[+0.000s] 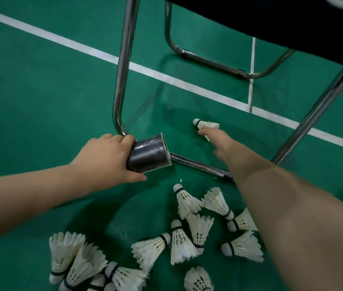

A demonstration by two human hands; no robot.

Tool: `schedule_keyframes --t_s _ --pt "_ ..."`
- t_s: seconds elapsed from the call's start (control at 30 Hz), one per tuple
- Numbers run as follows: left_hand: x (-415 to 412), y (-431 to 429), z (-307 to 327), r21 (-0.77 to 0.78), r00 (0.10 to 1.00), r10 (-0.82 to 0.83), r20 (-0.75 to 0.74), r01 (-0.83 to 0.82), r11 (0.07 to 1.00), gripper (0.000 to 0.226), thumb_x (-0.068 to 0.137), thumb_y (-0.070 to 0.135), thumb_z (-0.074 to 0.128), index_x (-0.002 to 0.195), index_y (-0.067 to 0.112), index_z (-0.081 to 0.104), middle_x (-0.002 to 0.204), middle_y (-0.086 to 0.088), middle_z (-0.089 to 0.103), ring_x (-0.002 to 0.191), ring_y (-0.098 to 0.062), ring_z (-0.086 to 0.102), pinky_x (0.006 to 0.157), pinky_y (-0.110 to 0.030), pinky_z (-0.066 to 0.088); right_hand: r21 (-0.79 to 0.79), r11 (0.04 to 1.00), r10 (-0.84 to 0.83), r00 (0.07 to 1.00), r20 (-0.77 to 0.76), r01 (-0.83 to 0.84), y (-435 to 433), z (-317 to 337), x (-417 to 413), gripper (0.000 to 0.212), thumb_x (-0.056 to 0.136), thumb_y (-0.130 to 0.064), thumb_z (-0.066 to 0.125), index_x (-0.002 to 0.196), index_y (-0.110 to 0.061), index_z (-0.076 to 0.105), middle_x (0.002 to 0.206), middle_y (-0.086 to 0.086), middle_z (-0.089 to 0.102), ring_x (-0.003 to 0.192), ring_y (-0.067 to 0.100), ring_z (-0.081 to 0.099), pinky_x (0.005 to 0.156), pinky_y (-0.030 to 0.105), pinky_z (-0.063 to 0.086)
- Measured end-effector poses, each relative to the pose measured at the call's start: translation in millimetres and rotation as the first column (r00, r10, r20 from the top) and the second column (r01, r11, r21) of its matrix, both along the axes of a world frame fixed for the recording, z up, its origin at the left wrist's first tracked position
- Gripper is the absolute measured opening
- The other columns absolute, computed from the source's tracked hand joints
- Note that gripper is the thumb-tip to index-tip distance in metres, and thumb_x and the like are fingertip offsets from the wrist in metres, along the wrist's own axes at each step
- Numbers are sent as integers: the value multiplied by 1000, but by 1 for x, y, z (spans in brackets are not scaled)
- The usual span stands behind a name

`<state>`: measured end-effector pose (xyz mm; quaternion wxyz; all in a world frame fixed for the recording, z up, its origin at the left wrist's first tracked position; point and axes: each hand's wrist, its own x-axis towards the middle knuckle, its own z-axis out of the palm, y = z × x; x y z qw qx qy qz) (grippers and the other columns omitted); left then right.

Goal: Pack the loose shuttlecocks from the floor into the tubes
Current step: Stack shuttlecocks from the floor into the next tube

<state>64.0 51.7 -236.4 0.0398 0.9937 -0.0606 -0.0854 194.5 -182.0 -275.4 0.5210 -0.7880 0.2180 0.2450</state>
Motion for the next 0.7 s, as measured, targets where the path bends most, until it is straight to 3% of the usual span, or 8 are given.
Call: schedule_keyframes --t_s 0.2,0.33,0.4,0.53,0.7 --pt "0 1 0 -15 1000 -7 -13 7 1000 81 64 79 54 122 24 44 104 2 58 96 -20 53 81 -33 45 92 988 -118 992 -41 122 3 -7 1 57 94 -18 51 145 -11 26 151 7 30 137 22 29 111 39 23" --pt "1 4 1 -37 1000 4 -13 -4 999 81 62 80 53 121 24 44 103 2 57 95 -20 52 82 -34 47 150 976 -155 988 -18 156 9 -4 -1 53 95 -19 50 144 -12 30 149 3 34 135 19 34 109 41 27" --pt "0 5 2 -39 1000 15 -14 -15 999 80 62 79 54 119 24 44 103 1 57 94 -20 52 81 -35 47 167 973 -158 987 -12 158 7 1 -3 50 93 -22 54 139 -13 40 143 1 42 128 17 41 101 40 32" --pt "-3 8 7 -39 999 40 -4 -40 998 79 61 78 56 117 23 45 104 0 58 96 -22 53 81 -36 48 232 970 -75 997 0 73 -10 24 -10 29 92 -29 54 117 -15 57 126 -6 58 119 11 47 109 47 25" --pt "-15 10 17 -66 998 67 11 -66 996 77 62 76 61 117 24 44 103 0 57 96 -22 52 79 -35 48 294 947 125 992 24 -127 -27 87 -42 33 96 -34 45 115 -13 61 115 -8 65 113 6 51 106 43 25"
